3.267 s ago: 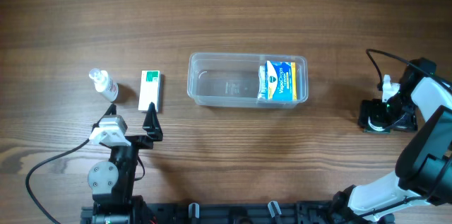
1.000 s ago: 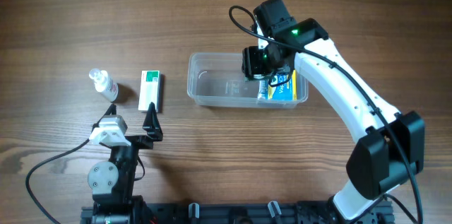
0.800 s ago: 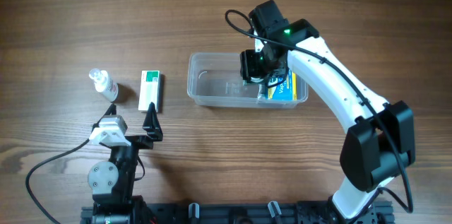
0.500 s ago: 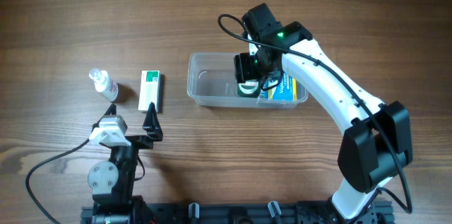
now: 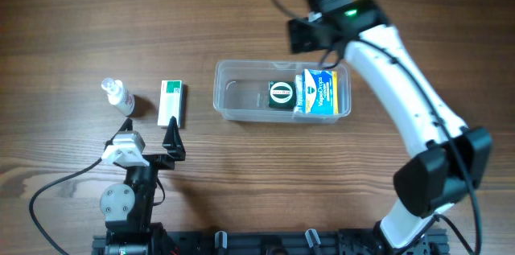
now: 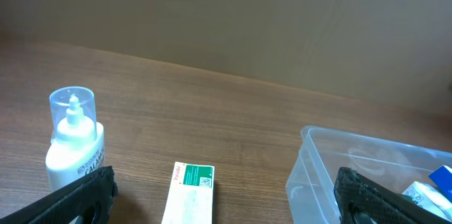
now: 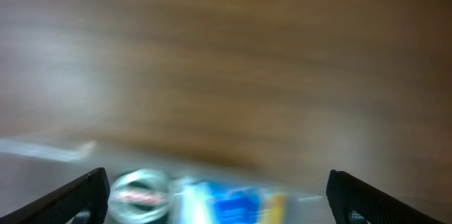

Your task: Pack container

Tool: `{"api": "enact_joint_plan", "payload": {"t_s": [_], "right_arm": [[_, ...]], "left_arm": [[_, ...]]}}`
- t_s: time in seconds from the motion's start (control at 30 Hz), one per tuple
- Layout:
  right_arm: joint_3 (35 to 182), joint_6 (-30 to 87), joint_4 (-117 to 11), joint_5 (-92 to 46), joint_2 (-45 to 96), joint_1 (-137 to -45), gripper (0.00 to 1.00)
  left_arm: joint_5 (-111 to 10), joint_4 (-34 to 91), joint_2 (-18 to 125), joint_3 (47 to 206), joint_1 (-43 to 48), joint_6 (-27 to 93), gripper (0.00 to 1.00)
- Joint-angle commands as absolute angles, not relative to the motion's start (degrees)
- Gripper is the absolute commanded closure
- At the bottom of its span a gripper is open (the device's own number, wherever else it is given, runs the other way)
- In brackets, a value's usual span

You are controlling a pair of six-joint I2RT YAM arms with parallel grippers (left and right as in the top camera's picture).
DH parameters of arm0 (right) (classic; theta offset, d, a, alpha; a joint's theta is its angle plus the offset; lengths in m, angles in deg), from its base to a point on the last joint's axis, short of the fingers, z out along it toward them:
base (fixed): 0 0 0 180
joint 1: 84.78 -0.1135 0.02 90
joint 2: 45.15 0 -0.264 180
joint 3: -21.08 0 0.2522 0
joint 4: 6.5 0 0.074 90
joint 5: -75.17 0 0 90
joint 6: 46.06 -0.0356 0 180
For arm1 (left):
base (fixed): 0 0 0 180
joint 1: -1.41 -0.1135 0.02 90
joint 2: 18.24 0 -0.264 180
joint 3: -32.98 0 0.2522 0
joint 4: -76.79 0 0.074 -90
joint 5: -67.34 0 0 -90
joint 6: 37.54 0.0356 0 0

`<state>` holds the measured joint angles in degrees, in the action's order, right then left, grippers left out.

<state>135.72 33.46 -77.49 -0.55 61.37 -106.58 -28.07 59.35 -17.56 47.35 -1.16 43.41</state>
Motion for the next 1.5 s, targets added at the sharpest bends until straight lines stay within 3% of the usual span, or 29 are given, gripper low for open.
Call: {"api": "enact_joint_plan", "payload": {"t_s": [0.0, 0.13, 0.33, 0.83, 1.0, 1.17, 1.33, 1.47], "right_arm": [[137.03, 40.15, -78.89, 7.67, 57.96, -96.0, 0.0], [136.73, 39.25, -79.31, -0.87, 58.03, -80.05, 0.0], [135.77, 37.79, -76.81, -2.62, 60.52, -69.23, 0.0], [131.77, 37.81, -71.22, -2.93, 63.52, -68.2, 0.0], [131.77, 37.81, -71.22, -2.93, 63.52, -68.2, 0.0], [131.77, 37.83, -71.2, -2.93, 63.52, -68.2, 0.0], [131.77, 37.83, -71.22, -2.93, 63.52, -68.2, 0.0], [131.77, 37.81, -71.22, -2.93, 63.54, -68.2, 0.0]], "left_arm": [[-27.94, 59.07, -17.97, 47.06, -1.05, 44.37, 0.0], [-27.94, 59.07, -17.97, 47.06, -1.05, 44.37, 0.0], [-27.94, 59.07, -17.97, 47.06, -1.05, 44.37, 0.0], [-23.05, 59.74, -17.97, 47.06, -1.05, 44.74, 0.0], [-22.94, 77.93, -17.97, 47.35, -1.05, 44.13, 0.0], [-31.83, 77.51, -13.4, 59.61, -1.05, 40.91, 0.0], [-35.7, 55.29, 6.51, 83.83, -1.05, 41.46, 0.0], [-32.66, 22.39, 37.68, 119.43, -1.05, 44.61, 0.0]]}}
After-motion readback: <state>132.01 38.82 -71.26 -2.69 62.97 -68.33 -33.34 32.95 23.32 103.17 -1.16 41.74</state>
